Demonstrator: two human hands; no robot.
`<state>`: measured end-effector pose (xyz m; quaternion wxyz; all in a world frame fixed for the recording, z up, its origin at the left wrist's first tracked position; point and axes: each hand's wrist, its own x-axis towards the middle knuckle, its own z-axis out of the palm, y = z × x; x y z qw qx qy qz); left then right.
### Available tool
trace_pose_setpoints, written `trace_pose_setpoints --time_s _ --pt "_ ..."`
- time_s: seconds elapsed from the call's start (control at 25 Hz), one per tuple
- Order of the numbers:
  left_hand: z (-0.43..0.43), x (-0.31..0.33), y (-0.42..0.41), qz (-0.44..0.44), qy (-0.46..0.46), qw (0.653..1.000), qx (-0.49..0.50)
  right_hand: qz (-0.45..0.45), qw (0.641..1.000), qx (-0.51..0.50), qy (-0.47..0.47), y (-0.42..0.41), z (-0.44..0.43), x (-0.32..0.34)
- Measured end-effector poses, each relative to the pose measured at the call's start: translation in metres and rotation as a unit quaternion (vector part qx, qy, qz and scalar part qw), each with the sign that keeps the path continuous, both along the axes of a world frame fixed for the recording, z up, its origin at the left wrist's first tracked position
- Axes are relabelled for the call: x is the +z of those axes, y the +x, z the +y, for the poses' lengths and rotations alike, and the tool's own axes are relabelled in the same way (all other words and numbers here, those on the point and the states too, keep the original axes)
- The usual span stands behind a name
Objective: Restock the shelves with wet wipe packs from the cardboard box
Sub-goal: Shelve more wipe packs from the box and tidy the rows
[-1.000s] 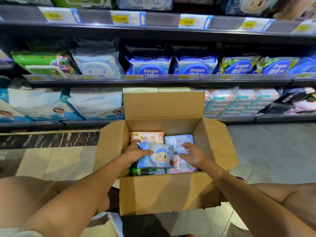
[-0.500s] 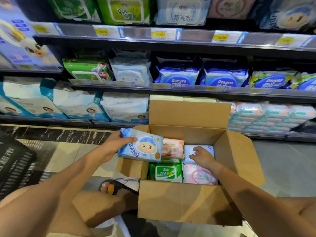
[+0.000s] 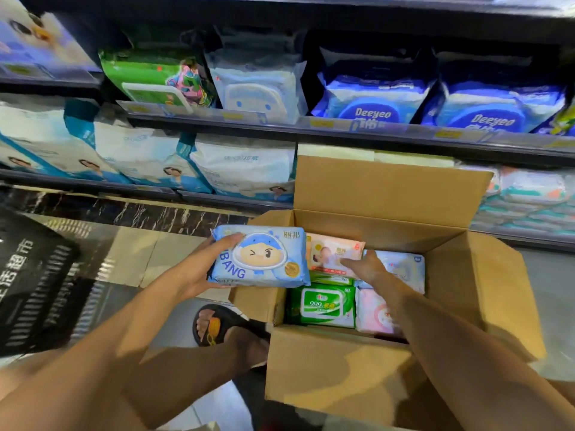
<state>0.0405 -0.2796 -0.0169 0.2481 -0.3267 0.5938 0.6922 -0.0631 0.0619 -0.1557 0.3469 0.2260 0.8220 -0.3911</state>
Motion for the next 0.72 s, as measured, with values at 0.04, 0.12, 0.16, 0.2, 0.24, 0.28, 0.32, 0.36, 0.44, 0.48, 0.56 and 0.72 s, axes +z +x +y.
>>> trace_pose_setpoints --time_s 0.04,0.12,0.16,0.2,0.24,0.28,0.32,0.36,0.44,0.48,0.56,0.72 --pt "0.001 -0.001 -0.001 0.000 0.002 1.000 -0.004 -0.004 1.000 -0.022 -0.013 -0.003 -0.003 -0.008" --pt "0.001 -0.001 -0.001 0.005 0.002 1.000 -0.018 -0.007 0.997 -0.056 -0.049 -0.007 -0.004 -0.030" --pt "0.000 -0.002 -0.002 0.006 0.003 1.000 -0.025 -0.016 0.996 -0.069 -0.062 -0.008 -0.005 -0.034" --pt "-0.002 -0.003 -0.002 0.007 0.003 0.999 -0.032 -0.022 0.994 -0.080 -0.072 -0.008 -0.004 -0.038" --pt "-0.004 -0.005 -0.002 0.009 0.006 0.999 -0.036 -0.026 0.992 -0.086 -0.084 -0.009 -0.005 -0.039" --pt "-0.006 -0.007 -0.003 0.012 0.011 0.999 -0.037 -0.032 0.991 -0.089 -0.091 -0.009 -0.004 -0.036" --pt "-0.008 -0.009 -0.003 0.009 0.016 0.999 -0.037 -0.043 0.990 -0.087 -0.101 -0.009 -0.002 -0.031" --pt "-0.008 -0.009 -0.003 0.006 0.022 0.999 -0.036 -0.055 0.989 -0.080 -0.111 -0.009 0.000 -0.029" --pt "-0.010 -0.009 -0.004 0.002 0.026 0.999 -0.033 -0.078 0.987 -0.066 -0.126 -0.007 -0.002 -0.019" --pt "-0.010 -0.008 -0.004 0.001 0.026 0.999 -0.033 -0.080 0.986 -0.062 -0.130 -0.005 -0.003 -0.016" --pt "-0.009 -0.006 -0.005 0.005 0.021 0.999 -0.041 -0.077 0.986 -0.073 -0.131 -0.003 -0.005 -0.016" --pt "-0.008 -0.004 -0.007 0.012 0.015 0.998 -0.056 -0.045 0.990 -0.070 -0.111 -0.002 -0.001 -0.007"
